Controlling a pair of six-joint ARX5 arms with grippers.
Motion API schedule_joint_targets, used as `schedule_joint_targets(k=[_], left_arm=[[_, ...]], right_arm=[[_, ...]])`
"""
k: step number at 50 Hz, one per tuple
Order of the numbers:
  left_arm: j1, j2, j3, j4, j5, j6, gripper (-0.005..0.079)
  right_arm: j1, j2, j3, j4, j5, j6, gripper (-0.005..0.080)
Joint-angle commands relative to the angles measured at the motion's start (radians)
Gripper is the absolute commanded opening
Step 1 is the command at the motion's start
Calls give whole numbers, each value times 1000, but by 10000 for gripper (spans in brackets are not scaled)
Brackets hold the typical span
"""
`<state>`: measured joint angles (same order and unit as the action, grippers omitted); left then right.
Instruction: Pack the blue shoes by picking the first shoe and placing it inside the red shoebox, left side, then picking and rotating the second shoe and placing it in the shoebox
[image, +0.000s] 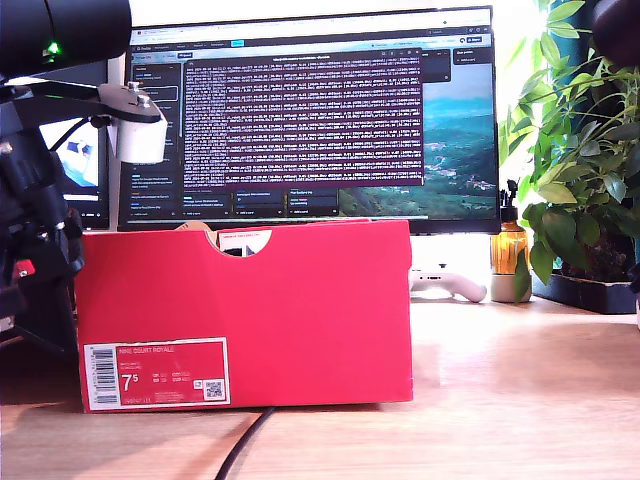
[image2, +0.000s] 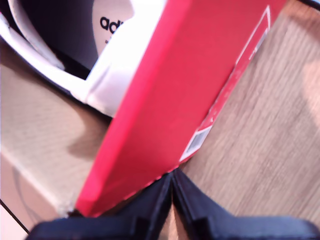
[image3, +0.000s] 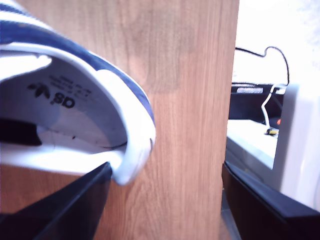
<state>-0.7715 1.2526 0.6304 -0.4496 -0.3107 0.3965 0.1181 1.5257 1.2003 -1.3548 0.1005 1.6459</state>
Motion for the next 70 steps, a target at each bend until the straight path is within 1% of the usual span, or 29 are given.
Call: schedule_joint_targets(k=[1, 9, 17, 21, 24, 27, 29, 32, 34, 35, 36, 37, 40, 45, 53, 59, 60, 61, 67, 69, 70], left_arm=[[-3, 16, 6, 9, 19, -7, -17], [-3, 16, 6, 9, 19, -7, -17], [-3, 16, 6, 9, 19, -7, -17], [-3, 16, 6, 9, 19, -7, -17], [-3, 16, 6, 9, 19, -7, -17], [-3, 16, 6, 9, 19, -7, -17], [-3, 16, 6, 10, 19, -7, -17], [-3, 16, 6, 9, 19, -7, -17], [-3, 16, 6, 9, 19, -7, -17], [-3, 16, 6, 9, 19, -7, -17], [-3, 16, 6, 9, 19, -7, -17], [-3, 16, 6, 9, 19, -7, -17], [-3, 16, 6, 9, 19, -7, -17], [-3, 16, 6, 9, 19, -7, -17], [-3, 16, 6, 9, 19, -7, -17], [-3, 16, 6, 9, 19, -7, -17], [-3, 16, 6, 9, 19, -7, -17], [-3, 16, 6, 9, 19, -7, -17], [-3, 16, 6, 9, 19, -7, -17], [-3, 16, 6, 9, 19, -7, -17], [-3, 16, 6, 9, 19, -7, -16]], right_arm=[[-2, -1, -56, -16, -5, 62, 648], [-4, -1, -108, -3, -4, 163, 641], [-15, -1, -180, 102, -36, 206, 640], [-16, -1, -214, 140, -37, 227, 637], [-16, -1, -237, 161, -37, 243, 600], [-21, -1, -264, 193, -37, 260, 510], [-25, -1, -278, 208, -39, 265, 397], [-29, -1, -295, 219, -48, 283, 127], [-29, -1, -300, 216, -52, 307, -28], [-29, -1, -301, 215, -51, 316, 0], [-29, -1, -301, 214, -48, 319, 7], [-29, -1, -301, 219, -43, 318, -10], [-29, -1, -300, 226, -21, 299, -13], [-29, -1, -285, 227, -7, 210, -13], [-29, -1, -211, 227, 36, -53, -13], [-29, -1, -127, 227, 96, -289, -13], [-29, -1, -110, 226, 103, -362, -13], [-29, -1, -94, 228, 112, -399, -13], [-29, -1, 5, 219, 112, -702, -13], [-29, -1, 39, 212, 106, -833, -13], [-29, -1, 58, 211, 108, -863, -13]])
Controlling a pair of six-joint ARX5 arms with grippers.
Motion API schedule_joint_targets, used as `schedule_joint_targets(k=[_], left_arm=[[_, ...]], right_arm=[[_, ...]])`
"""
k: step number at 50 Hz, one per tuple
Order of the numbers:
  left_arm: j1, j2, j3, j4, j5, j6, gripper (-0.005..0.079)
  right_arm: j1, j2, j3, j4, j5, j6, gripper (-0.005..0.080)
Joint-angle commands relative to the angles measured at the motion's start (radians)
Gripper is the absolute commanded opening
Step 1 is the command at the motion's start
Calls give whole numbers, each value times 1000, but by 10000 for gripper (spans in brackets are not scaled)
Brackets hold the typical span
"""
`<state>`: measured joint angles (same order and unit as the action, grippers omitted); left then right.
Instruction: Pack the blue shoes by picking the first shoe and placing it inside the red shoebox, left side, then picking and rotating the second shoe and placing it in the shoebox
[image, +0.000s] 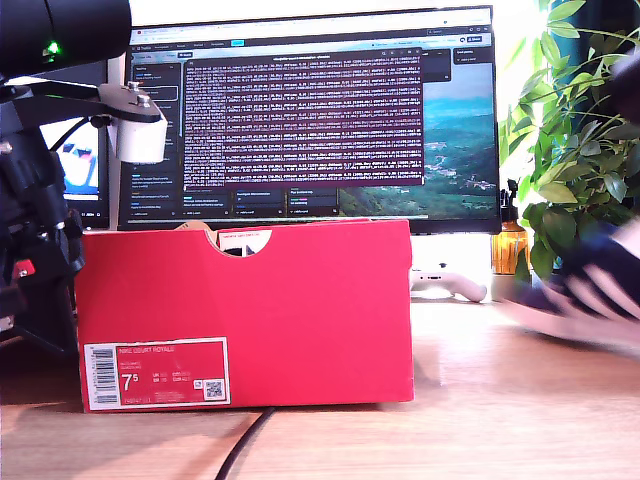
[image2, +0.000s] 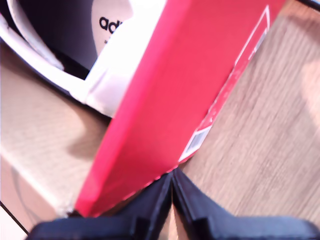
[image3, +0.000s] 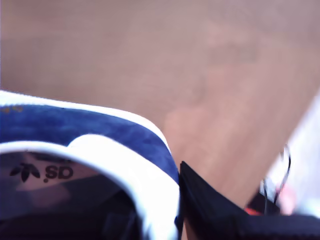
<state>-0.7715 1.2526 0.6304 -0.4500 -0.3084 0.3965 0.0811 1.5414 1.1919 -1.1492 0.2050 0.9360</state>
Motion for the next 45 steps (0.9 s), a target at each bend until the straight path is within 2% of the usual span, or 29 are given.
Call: schedule_joint_targets(k=[1, 2, 4, 10, 17, 28, 33, 45], left_arm=[[-3, 16, 6, 10, 17, -7, -17], [-3, 16, 6, 10, 17, -7, -17], [-3, 16, 6, 10, 17, -7, -17], [-3, 16, 6, 10, 17, -7, -17], [-3, 16, 6, 9, 17, -7, -17], [-3, 16, 6, 10, 17, -7, -17], [-3, 16, 6, 10, 17, -7, -17], [-3, 16, 6, 10, 17, -7, -17]], right_arm=[[8, -17, 83, 8, 3, -153, -13], [8, -17, 101, 10, 3, -253, -13], [8, -17, 136, 13, -4, -287, -13], [8, -17, 238, 23, -16, -548, -13], [7, -17, 338, 73, -140, -785, -13], [28, -17, 394, 351, -421, -1106, -13], [54, -14, 394, 470, -507, -1220, -13], [117, -14, 394, 711, -575, -1422, -13]])
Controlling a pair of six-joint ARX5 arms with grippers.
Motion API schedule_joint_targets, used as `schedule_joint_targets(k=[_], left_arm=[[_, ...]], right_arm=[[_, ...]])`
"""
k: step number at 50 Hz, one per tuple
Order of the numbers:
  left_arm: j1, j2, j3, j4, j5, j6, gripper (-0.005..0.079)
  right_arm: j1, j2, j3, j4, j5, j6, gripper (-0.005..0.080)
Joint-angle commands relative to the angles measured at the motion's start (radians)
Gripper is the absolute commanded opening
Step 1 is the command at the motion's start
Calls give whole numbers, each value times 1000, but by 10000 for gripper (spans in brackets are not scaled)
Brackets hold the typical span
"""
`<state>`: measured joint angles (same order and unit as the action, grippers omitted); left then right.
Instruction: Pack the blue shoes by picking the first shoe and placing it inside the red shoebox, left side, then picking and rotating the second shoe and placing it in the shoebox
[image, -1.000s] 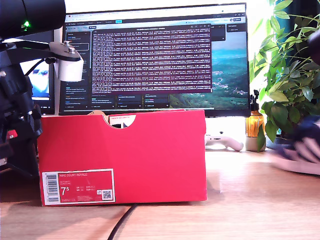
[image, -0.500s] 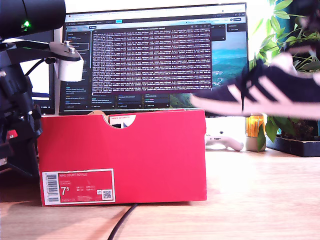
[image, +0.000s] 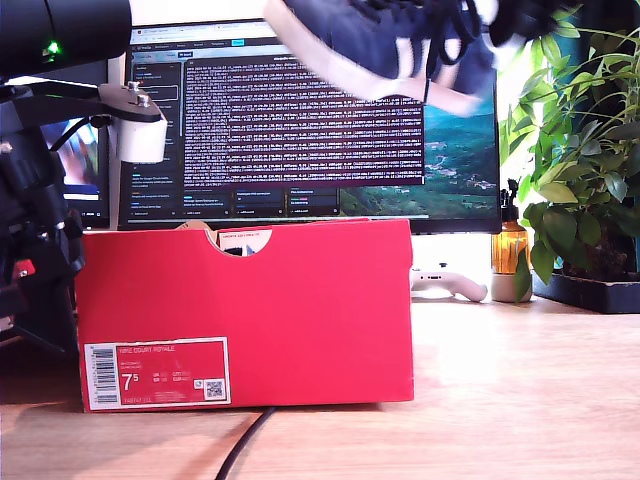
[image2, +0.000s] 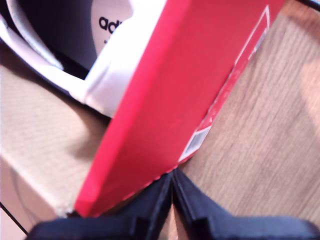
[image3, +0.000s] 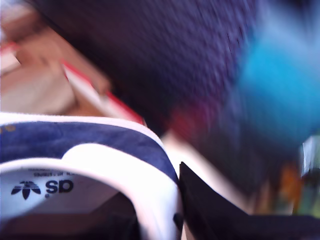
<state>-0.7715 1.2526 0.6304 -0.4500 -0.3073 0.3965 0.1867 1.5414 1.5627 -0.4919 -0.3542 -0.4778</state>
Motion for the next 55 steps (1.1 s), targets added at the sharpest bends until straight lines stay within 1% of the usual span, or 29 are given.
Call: schedule_joint_targets(k=[1, 12, 19, 25, 28, 33, 40, 47, 52, 55], left_arm=[[-3, 16, 6, 10, 16, -7, -17], [-3, 16, 6, 10, 16, -7, -17], [-3, 16, 6, 10, 16, -7, -17], [-3, 16, 6, 10, 16, -7, -17], [-3, 16, 6, 10, 18, -6, -17], [-3, 16, 6, 4, 19, -5, -17], [-3, 16, 6, 2, 19, -5, -17], [-3, 16, 6, 2, 19, -5, -17], [-3, 16, 6, 2, 19, -5, -17], [-3, 16, 6, 2, 18, -5, -17]], right_arm=[[16, -12, 24, 66, -18, -23, -13], [80, 23, 23, 145, -75, -228, -13], [123, 74, 24, 188, -74, -279, -13], [161, 123, 23, 234, -73, -289, -13], [177, 148, 23, 249, -73, -330, -13], [197, 188, 23, 254, -53, -411, -13], [206, 235, 23, 245, -11, -512, -13], [212, 277, 23, 220, 0, -529, -13], [217, 307, 23, 177, 3, -573, -13], [231, 328, 23, 153, 26, -603, -13]])
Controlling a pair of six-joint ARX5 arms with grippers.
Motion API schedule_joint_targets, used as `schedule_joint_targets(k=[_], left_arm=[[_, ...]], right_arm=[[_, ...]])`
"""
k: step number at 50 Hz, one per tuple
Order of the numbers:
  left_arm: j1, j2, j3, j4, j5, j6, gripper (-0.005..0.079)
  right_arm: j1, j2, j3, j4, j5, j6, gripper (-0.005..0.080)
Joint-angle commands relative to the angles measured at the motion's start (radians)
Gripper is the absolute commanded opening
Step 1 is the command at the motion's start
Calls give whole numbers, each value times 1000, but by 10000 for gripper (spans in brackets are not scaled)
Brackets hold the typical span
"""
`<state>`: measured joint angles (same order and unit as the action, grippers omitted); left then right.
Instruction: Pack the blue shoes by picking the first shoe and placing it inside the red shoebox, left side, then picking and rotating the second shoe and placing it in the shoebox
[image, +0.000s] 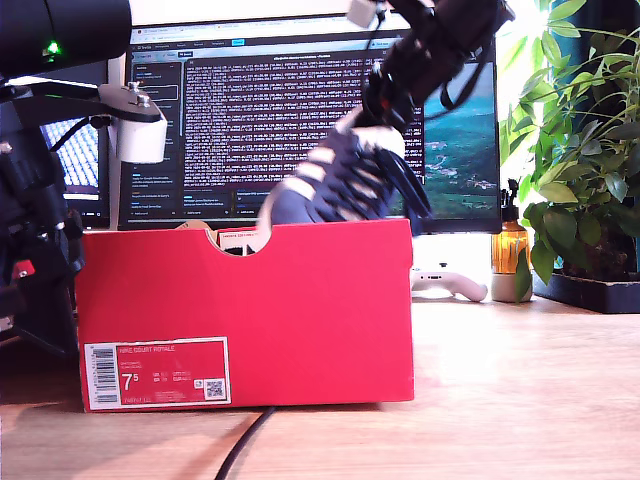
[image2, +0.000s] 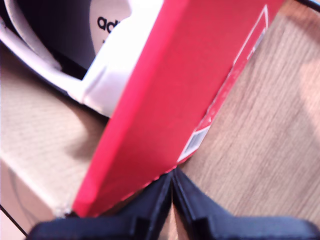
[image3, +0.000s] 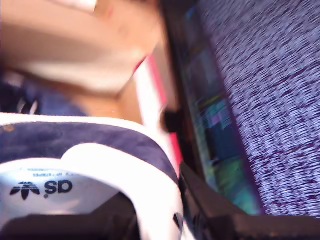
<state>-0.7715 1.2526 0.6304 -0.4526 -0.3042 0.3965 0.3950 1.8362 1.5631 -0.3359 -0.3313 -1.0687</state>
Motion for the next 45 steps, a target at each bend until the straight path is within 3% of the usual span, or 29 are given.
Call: schedule_joint_targets(k=[1, 9, 21, 23, 31, 45], left_arm=[[-3, 16, 6, 5, 16, -5, -17], [-3, 16, 6, 6, 16, -5, -17], [-3, 16, 6, 5, 16, -5, -17], [-3, 16, 6, 5, 16, -5, -17], [-3, 16, 6, 5, 16, -5, -17], [-3, 16, 6, 5, 16, -5, -17]], right_arm=[[28, 40, 23, -11, 10, -19, -13], [63, 95, 23, -39, 37, -36, -13], [132, 145, 23, -42, 197, -111, -11], [140, 145, 23, -39, 221, -111, 11], [174, 145, 23, 26, 332, -111, 239], [206, 145, 23, 18, 508, -107, 295]])
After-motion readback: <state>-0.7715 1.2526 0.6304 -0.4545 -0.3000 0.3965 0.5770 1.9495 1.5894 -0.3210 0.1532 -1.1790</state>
